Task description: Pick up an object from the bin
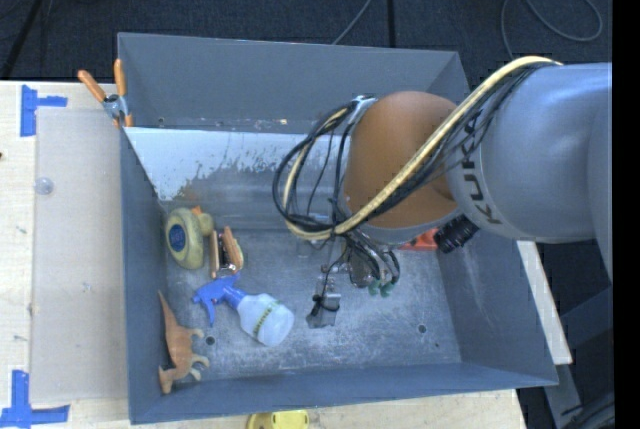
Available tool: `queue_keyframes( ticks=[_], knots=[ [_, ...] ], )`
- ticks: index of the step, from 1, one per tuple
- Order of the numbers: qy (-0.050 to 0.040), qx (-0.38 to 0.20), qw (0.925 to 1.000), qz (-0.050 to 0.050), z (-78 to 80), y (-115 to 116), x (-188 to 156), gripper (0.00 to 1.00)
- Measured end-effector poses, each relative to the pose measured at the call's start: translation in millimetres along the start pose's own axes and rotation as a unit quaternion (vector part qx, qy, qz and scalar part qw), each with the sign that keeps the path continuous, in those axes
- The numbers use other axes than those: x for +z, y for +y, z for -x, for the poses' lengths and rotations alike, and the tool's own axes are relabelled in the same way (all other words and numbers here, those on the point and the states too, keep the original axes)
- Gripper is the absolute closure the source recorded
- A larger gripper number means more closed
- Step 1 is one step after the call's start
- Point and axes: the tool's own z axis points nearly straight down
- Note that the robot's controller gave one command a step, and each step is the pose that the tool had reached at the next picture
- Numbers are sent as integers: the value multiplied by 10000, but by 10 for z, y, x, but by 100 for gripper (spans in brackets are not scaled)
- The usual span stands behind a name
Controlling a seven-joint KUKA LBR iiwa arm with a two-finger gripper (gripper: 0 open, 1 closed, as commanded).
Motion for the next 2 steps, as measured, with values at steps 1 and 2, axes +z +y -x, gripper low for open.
queue_keyframes(
  ticks=[1, 2],
  knots=[
    [37, -1096, 9940, 4, -173, 184, 313, 0],
    [19, -1968, 9805, 2, -165, 375, 605, 0]
  ],
)
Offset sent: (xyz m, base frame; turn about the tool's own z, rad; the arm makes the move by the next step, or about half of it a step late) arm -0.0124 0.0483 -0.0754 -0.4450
